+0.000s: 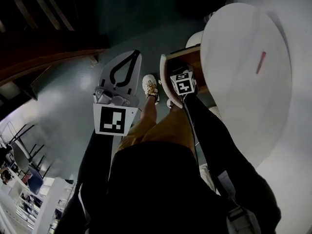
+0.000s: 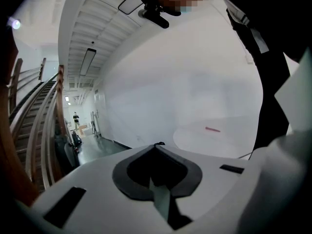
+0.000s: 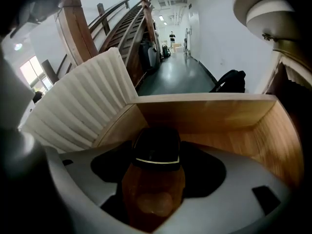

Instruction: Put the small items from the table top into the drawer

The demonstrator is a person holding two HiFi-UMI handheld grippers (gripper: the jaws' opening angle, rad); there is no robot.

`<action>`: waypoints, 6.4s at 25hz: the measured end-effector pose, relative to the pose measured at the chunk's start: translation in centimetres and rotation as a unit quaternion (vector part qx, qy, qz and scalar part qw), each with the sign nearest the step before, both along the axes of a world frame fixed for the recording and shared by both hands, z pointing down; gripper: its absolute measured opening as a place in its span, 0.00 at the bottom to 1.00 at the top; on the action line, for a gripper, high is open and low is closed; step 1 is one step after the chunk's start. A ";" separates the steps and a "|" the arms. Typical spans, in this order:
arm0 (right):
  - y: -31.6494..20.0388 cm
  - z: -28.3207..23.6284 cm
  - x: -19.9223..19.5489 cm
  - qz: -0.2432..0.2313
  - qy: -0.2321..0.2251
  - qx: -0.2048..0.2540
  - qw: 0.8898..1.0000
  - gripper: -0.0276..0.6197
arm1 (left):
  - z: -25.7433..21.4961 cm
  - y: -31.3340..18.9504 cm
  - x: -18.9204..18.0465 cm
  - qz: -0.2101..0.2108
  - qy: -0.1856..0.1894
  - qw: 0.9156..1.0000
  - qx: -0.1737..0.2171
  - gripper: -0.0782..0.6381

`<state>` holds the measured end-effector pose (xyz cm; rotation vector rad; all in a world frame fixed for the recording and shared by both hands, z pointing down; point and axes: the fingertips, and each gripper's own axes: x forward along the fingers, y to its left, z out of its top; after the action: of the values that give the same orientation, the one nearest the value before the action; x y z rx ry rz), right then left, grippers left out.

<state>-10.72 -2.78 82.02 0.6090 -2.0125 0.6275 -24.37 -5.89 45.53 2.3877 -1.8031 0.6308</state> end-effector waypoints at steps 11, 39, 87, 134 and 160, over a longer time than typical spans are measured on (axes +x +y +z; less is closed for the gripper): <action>0.2 -1.1 0.5 -0.014 0.013 0.018 1.000 0.54 | -0.7 0.1 -0.6 -0.004 0.010 1.000 0.013 0.13; -5.5 -40.5 6.4 0.125 -0.207 0.348 0.906 0.54 | -12.9 -3.4 7.2 0.065 0.046 0.986 0.148 0.13; -19.3 -30.0 29.9 0.286 -0.097 0.283 0.910 0.50 | -13.5 -13.1 28.6 0.169 0.065 0.971 0.158 0.13; -11.6 -46.2 27.6 0.222 -0.214 0.392 0.867 0.14 | -15.2 -7.4 28.6 0.142 0.055 0.973 0.175 0.13; -9.8 -47.6 12.4 0.081 -0.293 0.387 0.871 0.14 | -15.4 -4.3 14.4 0.024 0.014 0.985 0.171 0.13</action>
<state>1.71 -12.62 34.39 1.1715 -2.8245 0.0467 -9.99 -10.24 30.16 2.6406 -1.9870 0.3086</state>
